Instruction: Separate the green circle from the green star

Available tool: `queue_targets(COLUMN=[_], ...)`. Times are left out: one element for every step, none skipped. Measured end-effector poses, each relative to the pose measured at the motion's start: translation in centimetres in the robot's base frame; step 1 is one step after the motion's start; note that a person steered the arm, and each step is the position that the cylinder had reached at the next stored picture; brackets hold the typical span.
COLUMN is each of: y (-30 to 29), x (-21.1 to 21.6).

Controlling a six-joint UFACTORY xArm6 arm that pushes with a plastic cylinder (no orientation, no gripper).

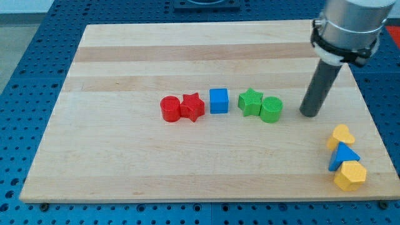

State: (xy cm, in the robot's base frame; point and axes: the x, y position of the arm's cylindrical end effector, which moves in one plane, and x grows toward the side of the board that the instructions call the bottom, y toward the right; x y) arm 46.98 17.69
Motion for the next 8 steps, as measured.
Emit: queue_targets(y=[-0.3,-0.4,-0.8,-2.6,-3.6,-2.1,-3.9,-7.5], x=[0.1,0.1,0.1,0.1,0.7,2.8,3.8,4.5])
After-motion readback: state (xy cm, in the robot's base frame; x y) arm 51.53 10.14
